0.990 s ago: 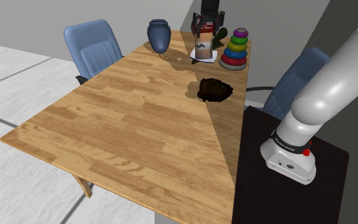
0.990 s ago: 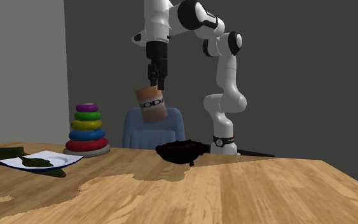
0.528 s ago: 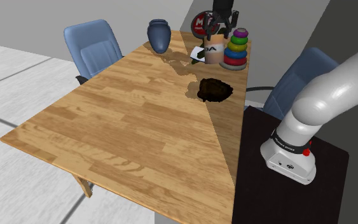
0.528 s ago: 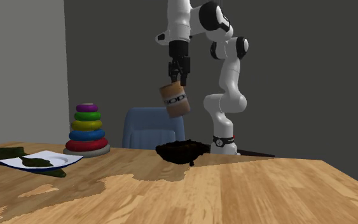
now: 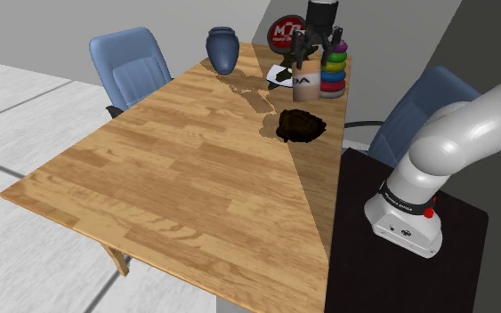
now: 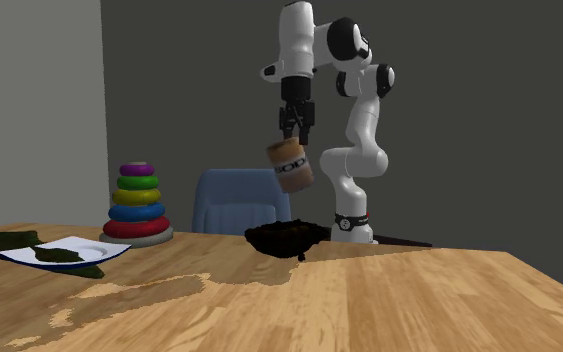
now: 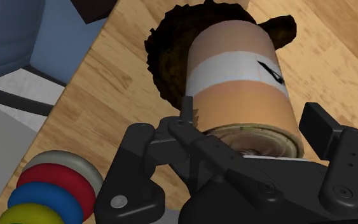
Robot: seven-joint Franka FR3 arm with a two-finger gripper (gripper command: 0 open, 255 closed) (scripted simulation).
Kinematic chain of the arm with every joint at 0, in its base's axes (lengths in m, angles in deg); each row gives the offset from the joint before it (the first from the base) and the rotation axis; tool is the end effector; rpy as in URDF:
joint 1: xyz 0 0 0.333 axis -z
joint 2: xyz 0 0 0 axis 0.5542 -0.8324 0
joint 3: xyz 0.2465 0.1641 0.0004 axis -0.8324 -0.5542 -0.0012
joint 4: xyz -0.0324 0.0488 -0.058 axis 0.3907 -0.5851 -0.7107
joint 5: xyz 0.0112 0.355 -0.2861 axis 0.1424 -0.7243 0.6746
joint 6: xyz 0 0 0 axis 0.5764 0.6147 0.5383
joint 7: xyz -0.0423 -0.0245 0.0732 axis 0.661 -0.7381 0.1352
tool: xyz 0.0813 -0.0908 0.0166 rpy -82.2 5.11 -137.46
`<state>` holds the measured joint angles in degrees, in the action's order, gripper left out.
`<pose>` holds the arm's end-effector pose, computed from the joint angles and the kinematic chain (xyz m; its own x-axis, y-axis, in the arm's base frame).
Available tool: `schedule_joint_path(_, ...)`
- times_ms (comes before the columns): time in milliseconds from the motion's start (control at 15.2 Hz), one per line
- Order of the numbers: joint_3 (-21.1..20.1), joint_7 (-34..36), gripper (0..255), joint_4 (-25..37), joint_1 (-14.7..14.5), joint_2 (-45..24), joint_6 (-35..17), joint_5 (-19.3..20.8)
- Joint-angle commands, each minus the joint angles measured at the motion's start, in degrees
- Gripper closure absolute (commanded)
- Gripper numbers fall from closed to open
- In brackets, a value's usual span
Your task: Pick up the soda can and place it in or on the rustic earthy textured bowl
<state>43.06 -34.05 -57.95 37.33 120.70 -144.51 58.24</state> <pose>0.4628 -0.0098 0.5031 0.8653 -0.5012 0.0005 -0.5012 -0.8653 0.0102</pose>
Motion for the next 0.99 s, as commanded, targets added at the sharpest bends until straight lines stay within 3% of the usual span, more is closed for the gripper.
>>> schedule_joint_path(0, -0.1, 0.1, 255, -1.6, 0.0, 0.1, -1.6, 0.0)
schedule_joint_path(924, -0.3, 0.2, 255, -11.4, -0.1, -1.3, -12.8, -0.1)
